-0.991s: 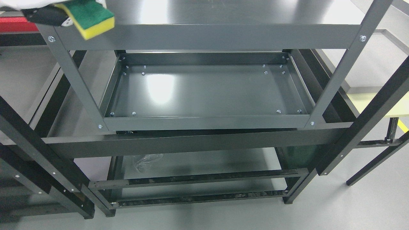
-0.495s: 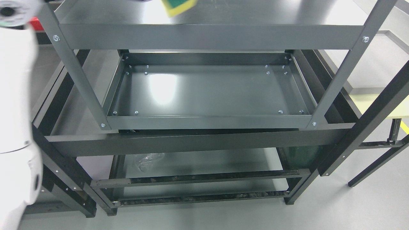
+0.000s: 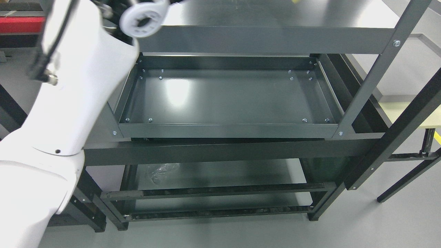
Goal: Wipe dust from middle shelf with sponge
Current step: 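Push the sponge back across the shelf away from the left arm, then wipe the sponge back across the shelf toward the left arm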
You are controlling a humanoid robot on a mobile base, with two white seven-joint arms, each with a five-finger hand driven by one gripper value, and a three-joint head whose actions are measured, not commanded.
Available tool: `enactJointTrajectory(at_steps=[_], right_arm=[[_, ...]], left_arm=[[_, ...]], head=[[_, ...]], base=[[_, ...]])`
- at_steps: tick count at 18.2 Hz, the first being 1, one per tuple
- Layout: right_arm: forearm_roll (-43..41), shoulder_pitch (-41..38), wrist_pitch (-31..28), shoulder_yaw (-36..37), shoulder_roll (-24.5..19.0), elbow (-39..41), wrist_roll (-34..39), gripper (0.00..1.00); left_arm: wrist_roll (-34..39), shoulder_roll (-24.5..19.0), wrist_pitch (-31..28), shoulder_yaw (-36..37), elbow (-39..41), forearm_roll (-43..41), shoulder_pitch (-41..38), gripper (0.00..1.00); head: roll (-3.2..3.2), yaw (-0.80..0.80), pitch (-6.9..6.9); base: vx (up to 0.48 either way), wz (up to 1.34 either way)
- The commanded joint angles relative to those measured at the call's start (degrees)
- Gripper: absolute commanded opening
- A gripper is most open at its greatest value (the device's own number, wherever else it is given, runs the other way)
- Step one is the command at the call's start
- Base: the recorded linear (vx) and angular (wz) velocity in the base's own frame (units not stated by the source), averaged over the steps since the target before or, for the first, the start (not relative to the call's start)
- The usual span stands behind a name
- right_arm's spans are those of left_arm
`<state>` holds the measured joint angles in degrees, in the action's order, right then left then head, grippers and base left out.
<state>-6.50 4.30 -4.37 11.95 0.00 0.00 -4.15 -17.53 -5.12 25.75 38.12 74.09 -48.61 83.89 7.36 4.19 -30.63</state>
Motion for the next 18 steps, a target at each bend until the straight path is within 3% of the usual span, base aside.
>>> enactJointTrajectory(at_steps=[1, 6, 10, 12, 16, 18], right_arm=[[0.0, 0.0, 0.0, 0.0, 1.0, 1.0, -0.1, 1.0], [0.0, 0.0, 0.0, 0.0, 1.0, 1.0, -0.1, 1.0], [0.0, 0.0, 0.0, 0.0, 1.0, 1.0, -0.1, 1.0], [0.0, 0.0, 0.0, 0.0, 1.0, 1.0, -0.1, 1.0], [0.0, 0.0, 0.0, 0.0, 1.0, 1.0, -0.1, 1.0], [0.0, 0.0, 0.0, 0.0, 1.0, 1.0, -0.1, 1.0]], left_arm=[[-1.3, 4.1, 2.9, 19.5, -3.0, -3.6, 1.0, 0.05], [-5.0, 4.1, 12.3, 9.1, -3.9, -12.5, 1.1, 0.05], [-6.3, 2.9, 19.1, 0.1, -2.7, -13.2, 3.6, 0.04], [-7.8, 1.1, 19.2, -5.3, -2.0, -13.0, 4.1, 0.04], [-18.0, 0.7, 19.2, -18.1, 0.5, -12.4, 2.5, 0.04], [-22.9, 0.8, 19.2, -22.4, 3.5, -9.9, -1.9, 0.04]], head=[[0.0, 0.0, 0.0], [0.0, 0.0, 0.0], [0.0, 0.0, 0.0], [0.0, 0.0, 0.0], [0.0, 0.0, 0.0], [0.0, 0.0, 0.0]], base=[[-0.023, 0.01], [-0.015, -0.02], [-0.003, -0.01], [0.0, 0.0], [0.0, 0.0], [0.0, 0.0]])
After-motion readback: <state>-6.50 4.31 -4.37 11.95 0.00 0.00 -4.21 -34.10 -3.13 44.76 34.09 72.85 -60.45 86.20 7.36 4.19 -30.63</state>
